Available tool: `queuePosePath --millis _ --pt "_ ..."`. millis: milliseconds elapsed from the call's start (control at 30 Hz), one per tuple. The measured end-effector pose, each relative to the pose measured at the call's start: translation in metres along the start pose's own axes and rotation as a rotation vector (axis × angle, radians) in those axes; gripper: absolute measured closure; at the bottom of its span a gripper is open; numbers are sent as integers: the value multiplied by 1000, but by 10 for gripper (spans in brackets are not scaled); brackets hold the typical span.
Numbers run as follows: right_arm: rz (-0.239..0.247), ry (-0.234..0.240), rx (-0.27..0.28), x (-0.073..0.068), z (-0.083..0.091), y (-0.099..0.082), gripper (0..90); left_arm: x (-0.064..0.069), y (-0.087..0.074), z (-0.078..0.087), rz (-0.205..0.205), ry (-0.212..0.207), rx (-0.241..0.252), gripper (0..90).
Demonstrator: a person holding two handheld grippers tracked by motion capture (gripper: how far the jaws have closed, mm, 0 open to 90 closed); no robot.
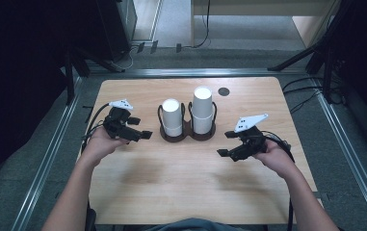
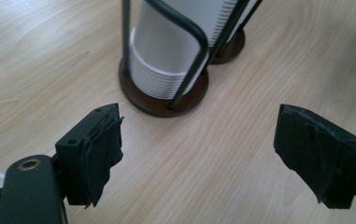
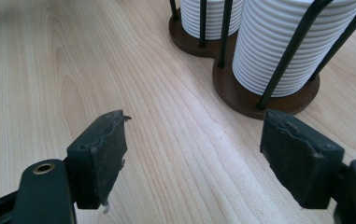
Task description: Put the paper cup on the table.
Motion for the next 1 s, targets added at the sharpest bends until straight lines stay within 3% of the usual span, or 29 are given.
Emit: queuePosePath --millis 167,367,500,733,1000 --pt "5 -4 11 -1 1 2 230 13 0 -3 -25 -18 9 153" --pt "9 -3 26 -5 3 6 225 35 2 -4 -35 -80 30 152" --pt "16 1 31 -7 3 8 224 53 7 -6 -71 -105 47 152" --pt "17 4 28 -10 1 8 224 69 9 -21 -110 -96 21 150" --pt "26 15 38 -15 0 13 224 75 7 -36 -128 -83 21 150"
Point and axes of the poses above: each handheld gripper's, and its own axes: z roughly backward along the jaws, y roughly out of its top, x roughly to its right, the point moved 8 cm from there along -z, roughly forward along the jaws, and after that the axes turned 1 degree about y, right-handed, at the moved point
